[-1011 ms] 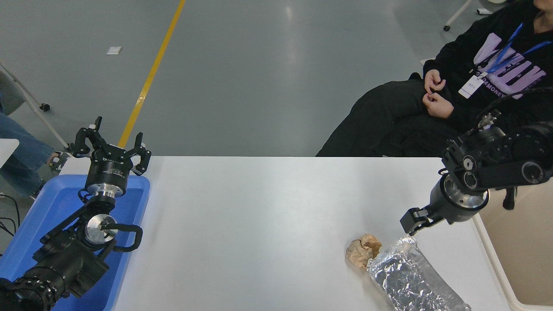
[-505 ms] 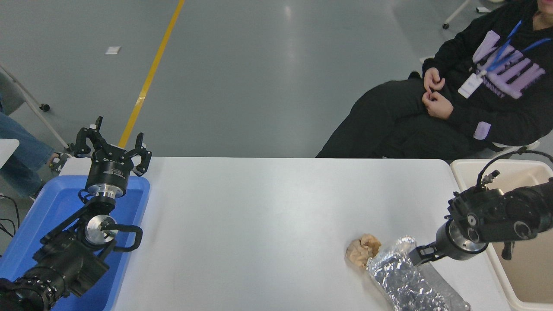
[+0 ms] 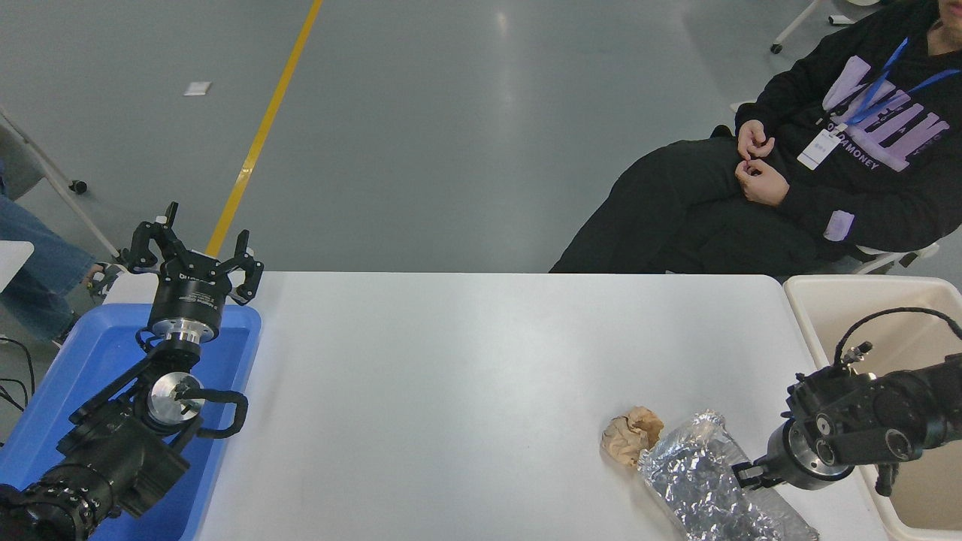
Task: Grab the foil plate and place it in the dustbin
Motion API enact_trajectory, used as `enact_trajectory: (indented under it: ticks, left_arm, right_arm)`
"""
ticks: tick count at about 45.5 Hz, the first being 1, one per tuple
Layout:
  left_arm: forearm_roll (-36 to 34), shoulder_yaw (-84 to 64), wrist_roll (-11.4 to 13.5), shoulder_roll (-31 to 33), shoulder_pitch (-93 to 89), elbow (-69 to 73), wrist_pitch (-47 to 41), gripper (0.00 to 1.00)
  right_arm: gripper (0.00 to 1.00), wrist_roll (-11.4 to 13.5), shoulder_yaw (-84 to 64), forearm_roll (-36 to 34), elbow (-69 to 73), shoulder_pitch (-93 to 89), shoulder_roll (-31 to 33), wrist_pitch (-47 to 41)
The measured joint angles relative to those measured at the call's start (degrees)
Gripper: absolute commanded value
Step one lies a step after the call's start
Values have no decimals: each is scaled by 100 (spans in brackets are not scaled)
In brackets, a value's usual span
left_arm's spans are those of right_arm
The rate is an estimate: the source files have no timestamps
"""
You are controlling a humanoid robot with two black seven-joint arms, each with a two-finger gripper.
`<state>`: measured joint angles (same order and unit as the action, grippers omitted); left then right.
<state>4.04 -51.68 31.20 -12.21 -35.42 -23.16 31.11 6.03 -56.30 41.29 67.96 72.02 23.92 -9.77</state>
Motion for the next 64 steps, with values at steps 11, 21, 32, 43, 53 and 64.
enact_trajectory:
  ticks: [11, 21, 32, 43, 53, 64]
  left_arm:
    - [0, 0, 0, 0, 0, 2, 0, 99]
    - [0, 0, 0, 0, 0, 2, 0, 99]
    - [-1, 0, 0, 0, 0, 2, 0, 99]
    - [1, 0, 0, -1, 0, 0, 0, 99]
    - [-2, 0, 0, -1, 0, 2, 0, 99]
    - [-5, 2, 0, 0, 0, 4, 0, 99]
  right_arm:
    - [0, 3, -7, -363, -9, 17, 20, -10]
    - [0, 2, -59, -670, 35, 159, 75, -33]
    - [0, -6, -413, -1225, 497, 796, 280, -64]
    - [0, -29, -1187, -1912, 1268, 1989, 474, -156]
    - [0, -59, -1559, -2168, 1825, 3287, 634, -1103]
    - [0, -74, -1577, -2696, 2111, 4794, 671, -2695]
